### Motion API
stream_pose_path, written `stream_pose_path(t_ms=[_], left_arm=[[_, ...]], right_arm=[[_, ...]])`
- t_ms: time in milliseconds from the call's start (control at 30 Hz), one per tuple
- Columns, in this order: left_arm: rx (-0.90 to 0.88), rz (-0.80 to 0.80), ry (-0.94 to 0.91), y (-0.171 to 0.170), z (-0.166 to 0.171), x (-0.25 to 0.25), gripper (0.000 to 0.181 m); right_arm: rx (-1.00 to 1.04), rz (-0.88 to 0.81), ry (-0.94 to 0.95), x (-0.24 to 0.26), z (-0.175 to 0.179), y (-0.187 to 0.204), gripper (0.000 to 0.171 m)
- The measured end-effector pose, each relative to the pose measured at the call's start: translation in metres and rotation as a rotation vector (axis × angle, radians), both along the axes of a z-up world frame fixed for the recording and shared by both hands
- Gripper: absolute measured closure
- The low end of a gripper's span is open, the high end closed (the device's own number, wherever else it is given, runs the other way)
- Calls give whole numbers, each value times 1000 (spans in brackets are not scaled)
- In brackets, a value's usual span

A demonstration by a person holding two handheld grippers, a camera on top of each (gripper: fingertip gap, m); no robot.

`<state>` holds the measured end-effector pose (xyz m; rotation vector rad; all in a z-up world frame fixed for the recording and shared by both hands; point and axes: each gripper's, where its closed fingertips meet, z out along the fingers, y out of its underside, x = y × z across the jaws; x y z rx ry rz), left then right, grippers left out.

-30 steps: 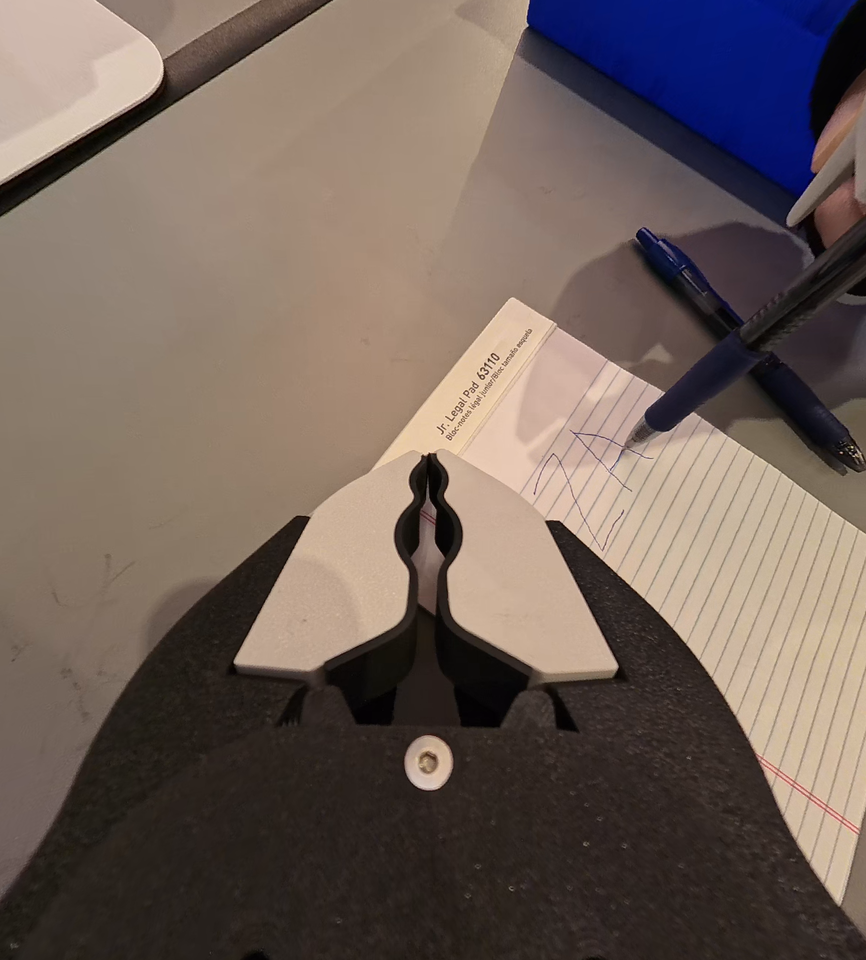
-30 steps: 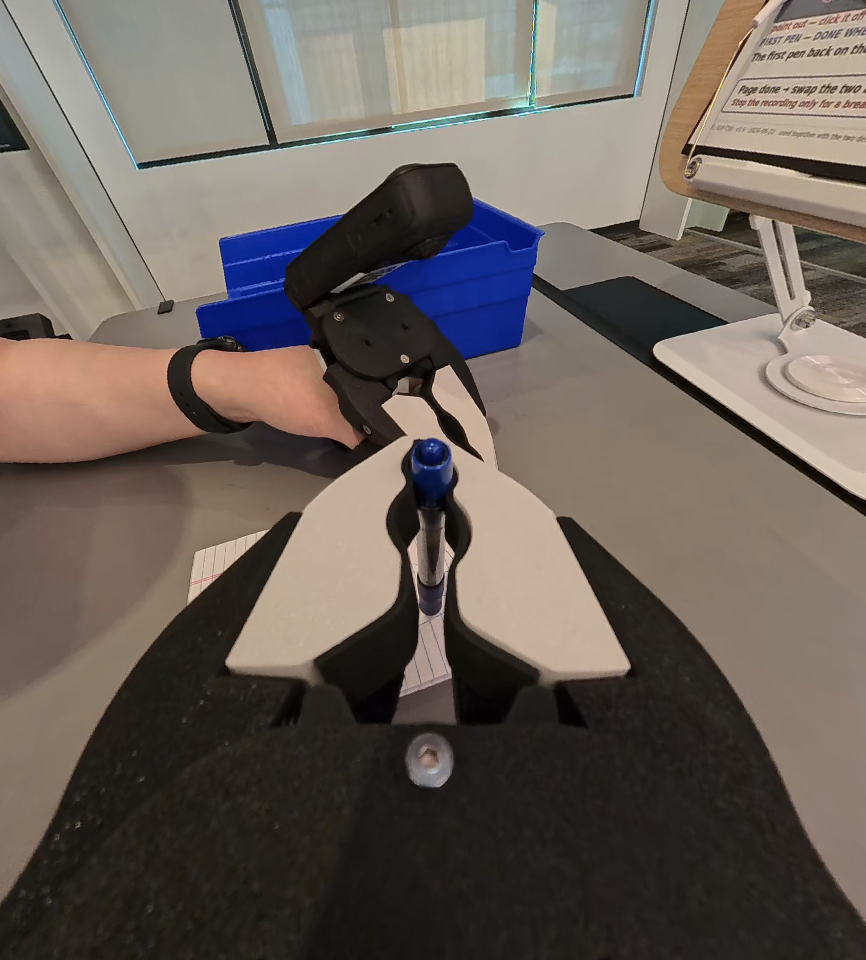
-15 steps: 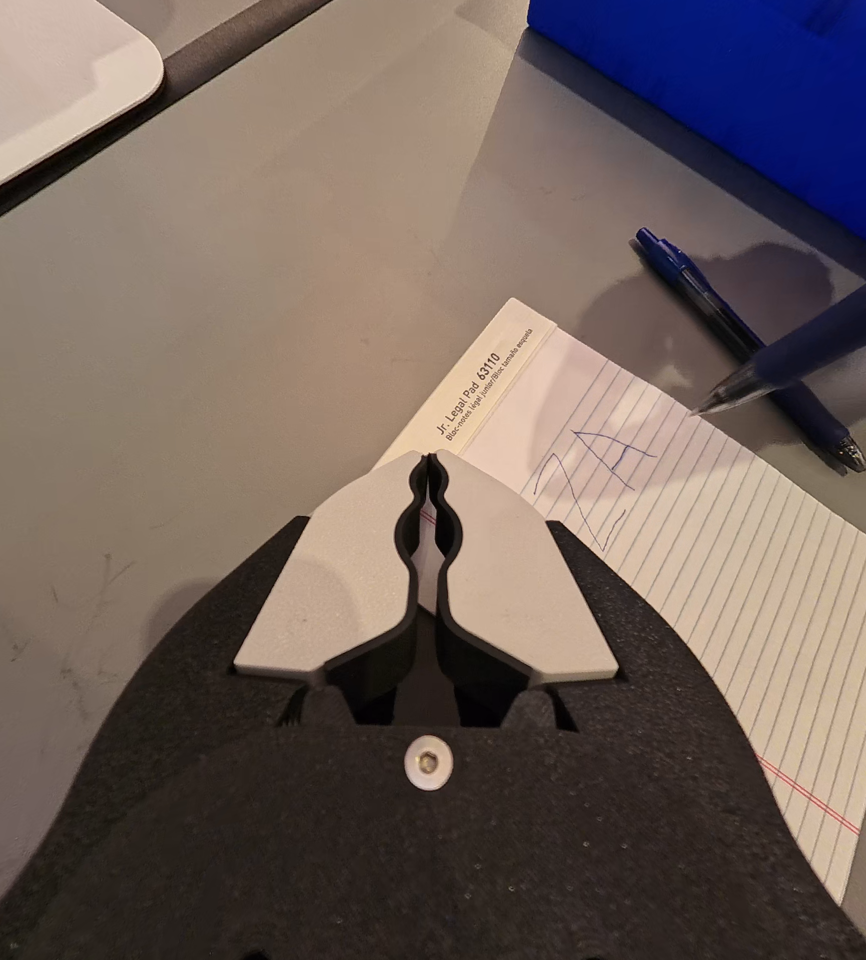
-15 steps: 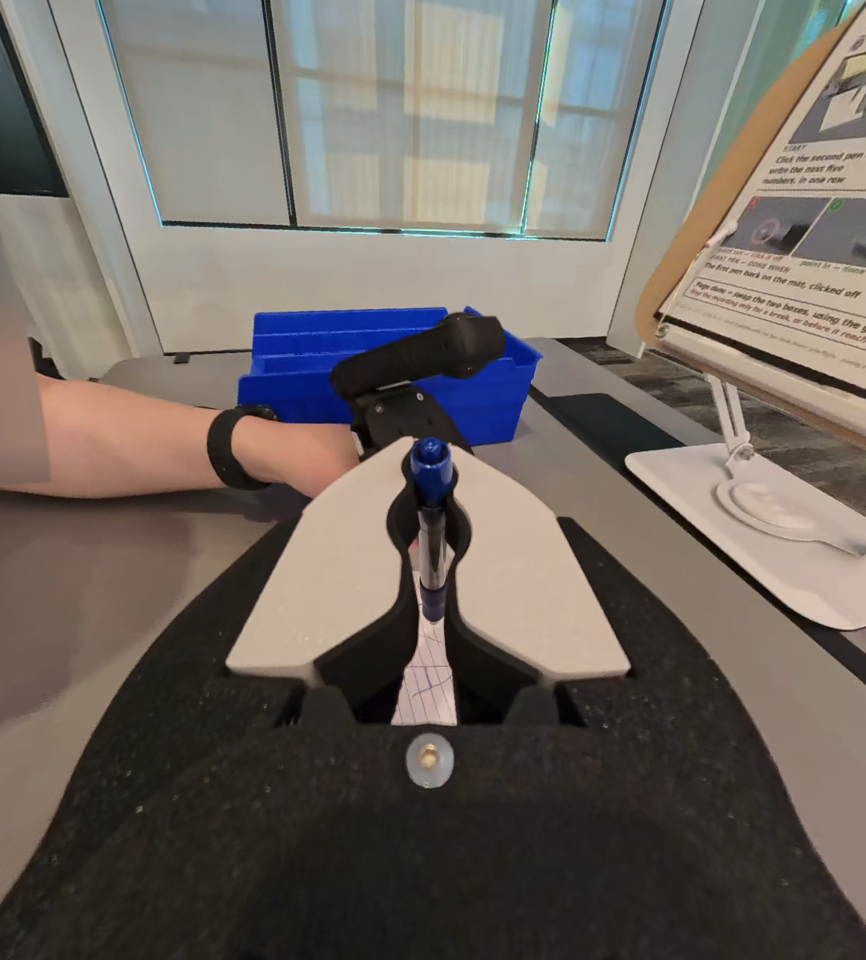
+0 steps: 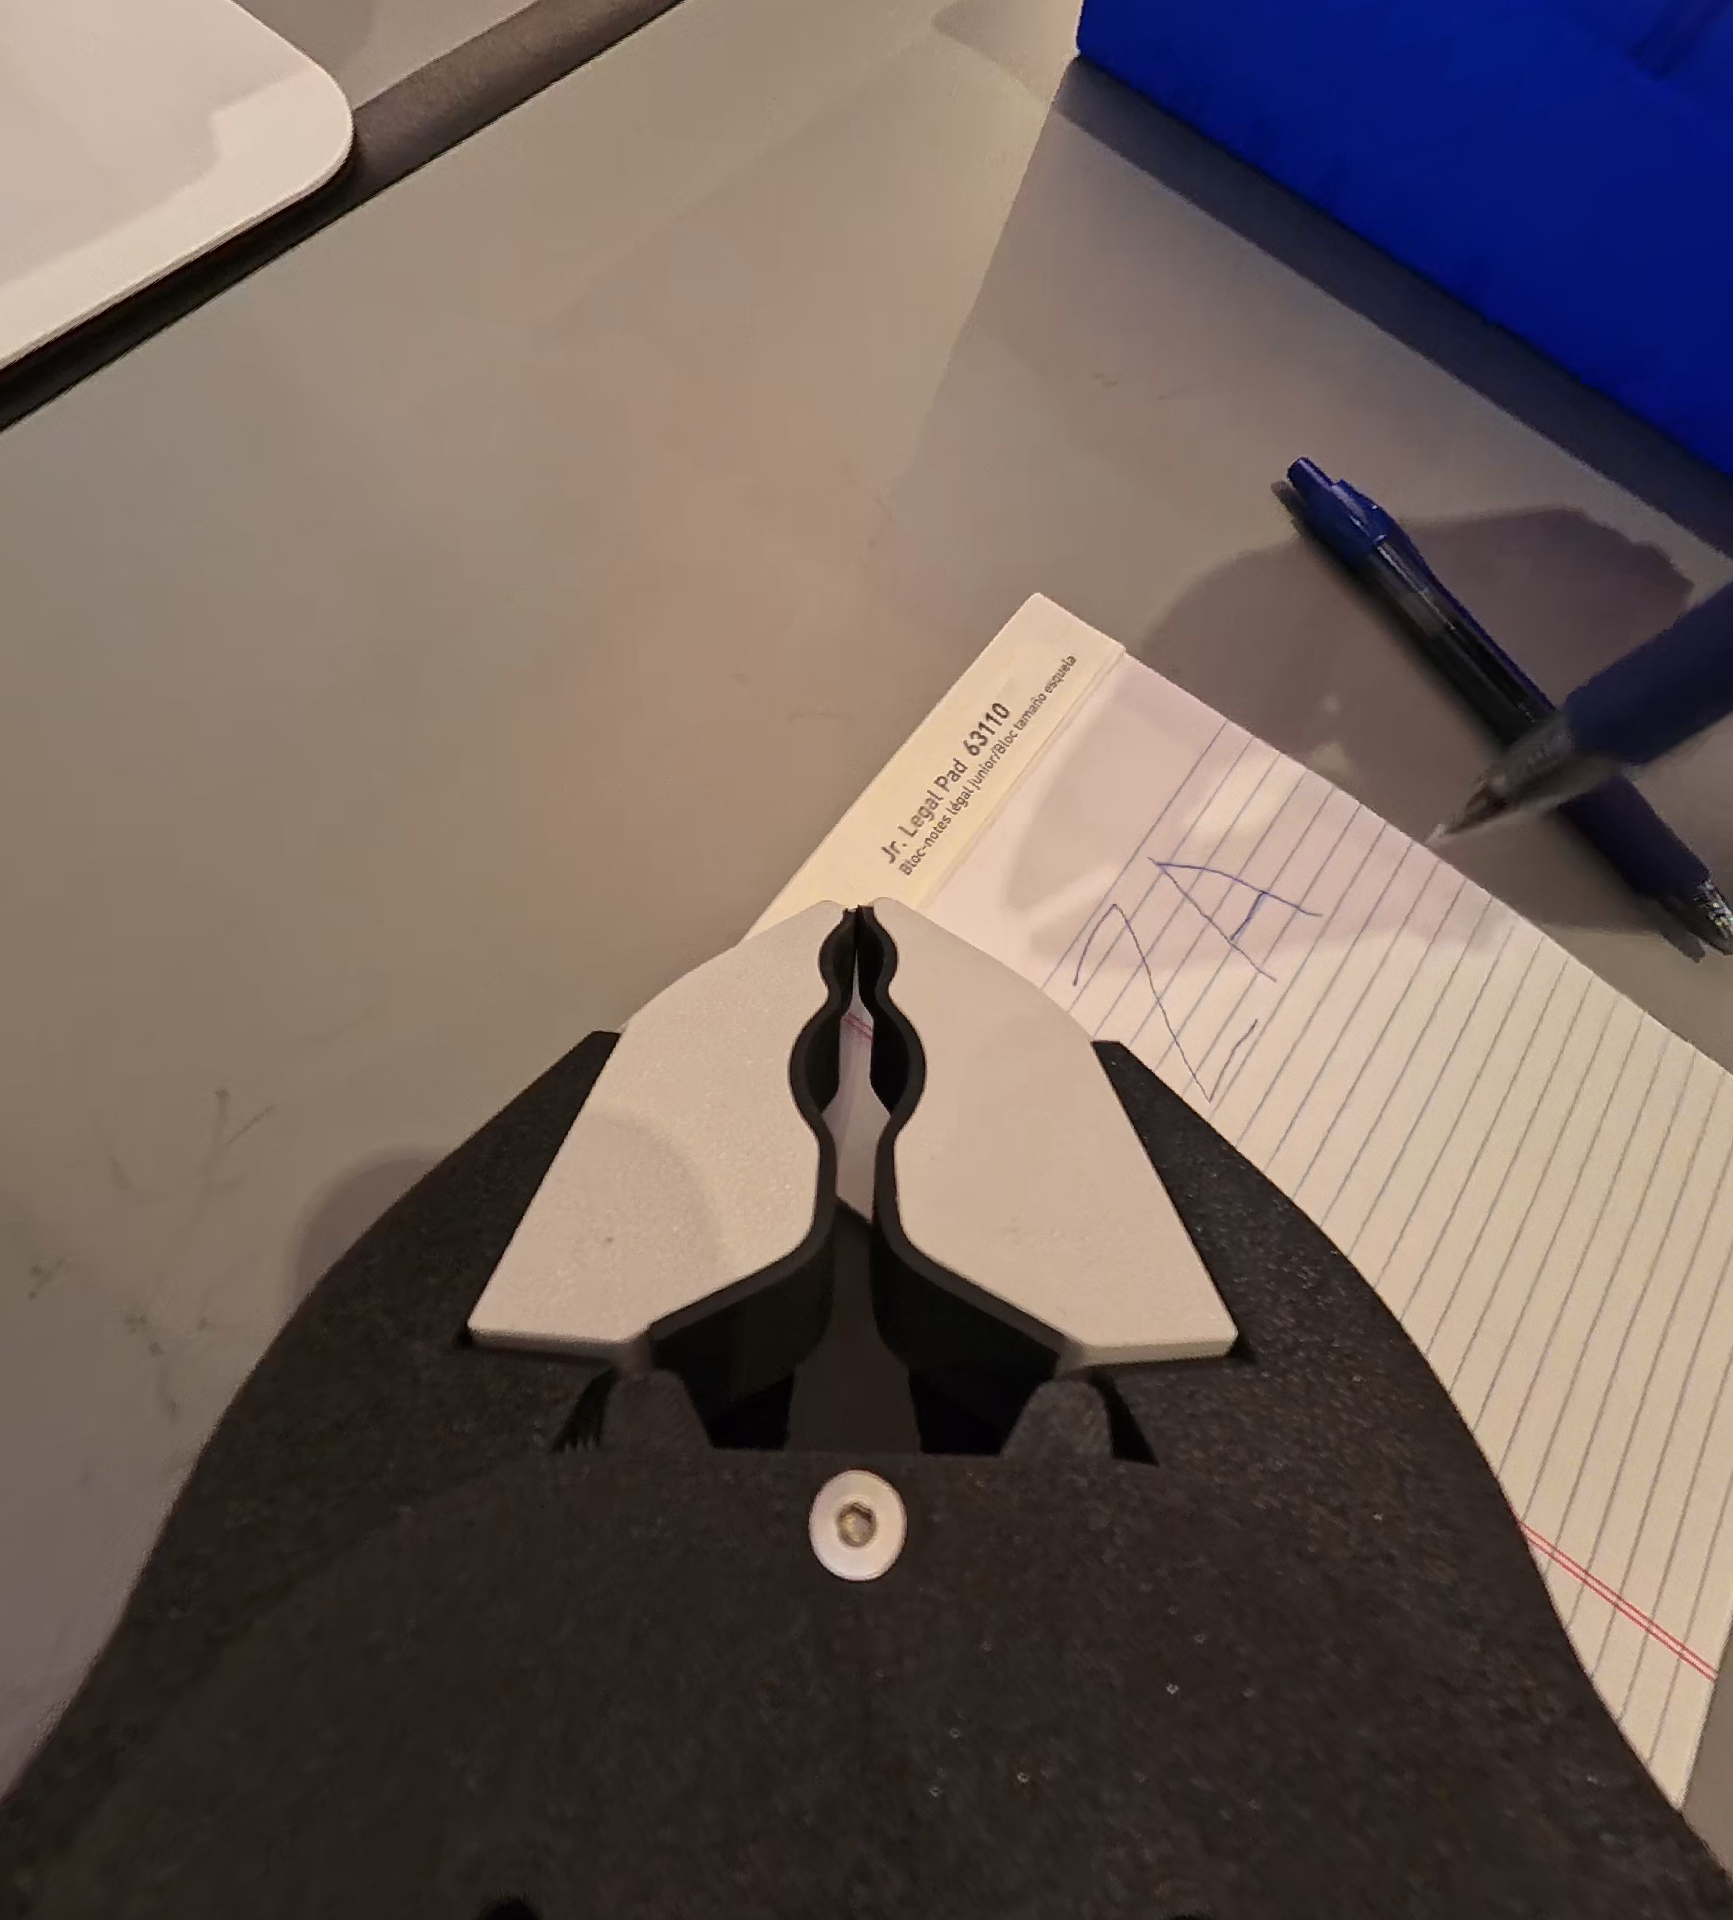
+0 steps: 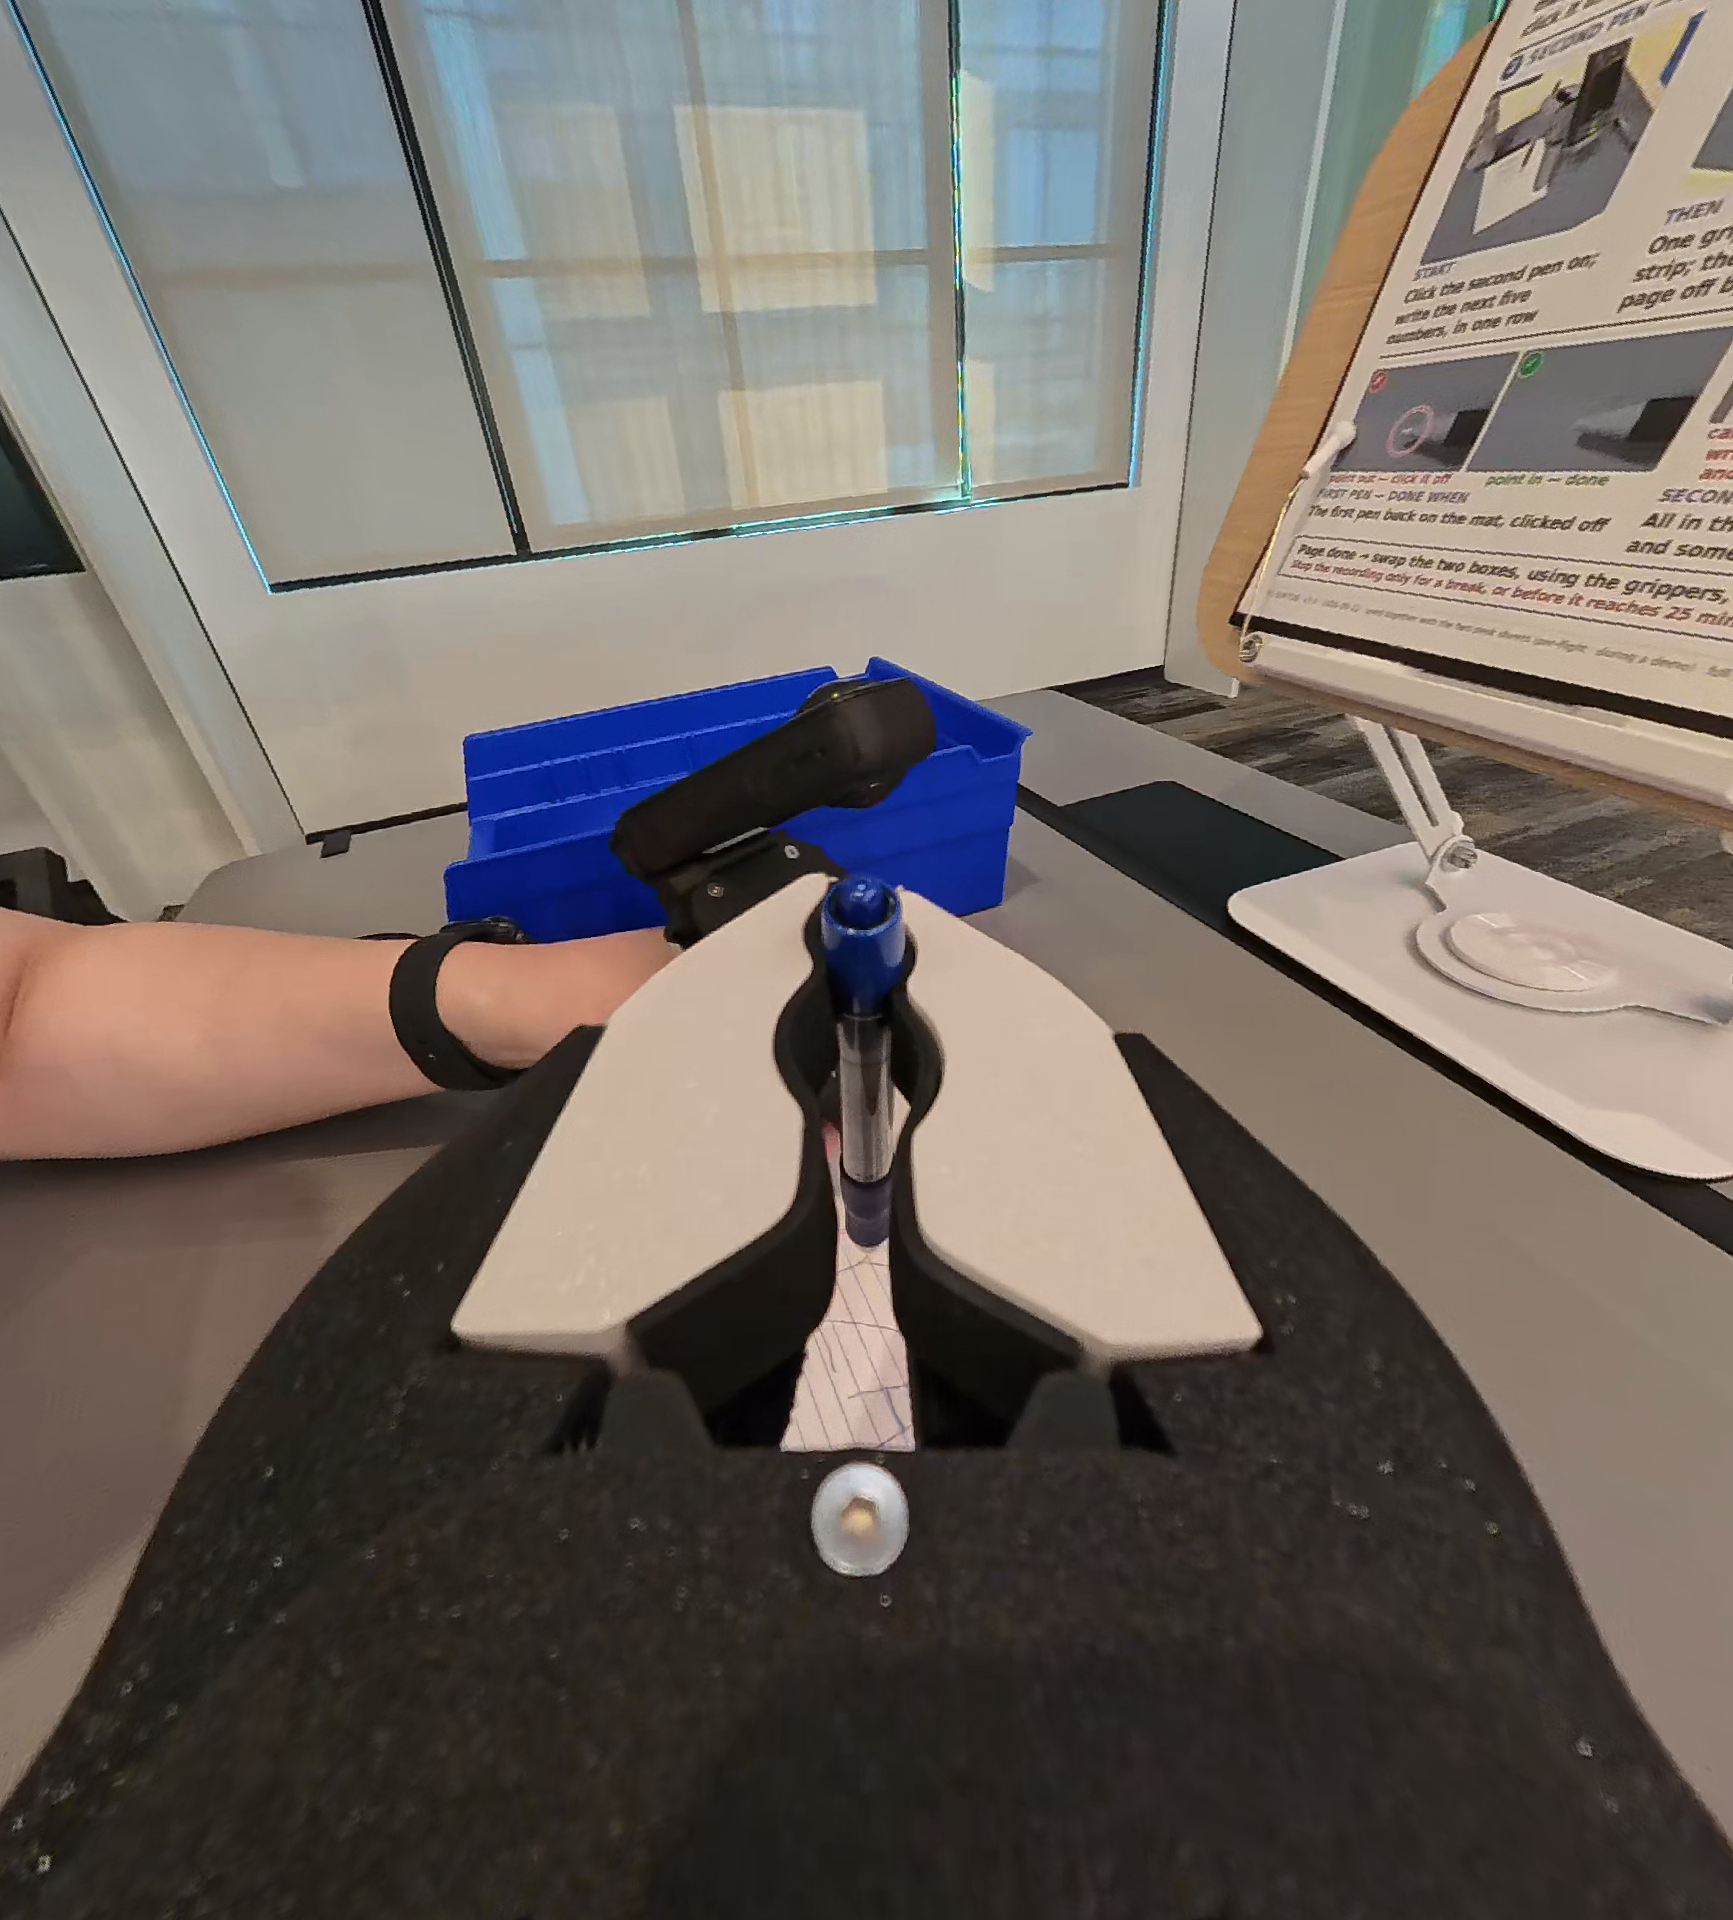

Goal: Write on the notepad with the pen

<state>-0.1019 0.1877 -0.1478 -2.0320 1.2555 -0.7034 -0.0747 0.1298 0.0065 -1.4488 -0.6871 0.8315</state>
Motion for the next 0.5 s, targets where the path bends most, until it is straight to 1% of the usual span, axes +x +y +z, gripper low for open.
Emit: stream_pose_path(t_ms=[133, 267, 400, 500], left_arm=[[6, 17, 6, 1, 0, -2, 181], [34, 30, 32, 1, 0, -4, 181], [48, 37, 46, 1, -1, -6, 181], [34, 38, 31, 1, 0, -7, 181]], right_arm=[[-7, -3, 7, 6, 4, 1, 167], [-37, 32, 8, 3, 3, -2, 167], [-77, 84, 28, -16, -4, -10, 167], [-71, 90, -30, -29, -12, -13, 167]])
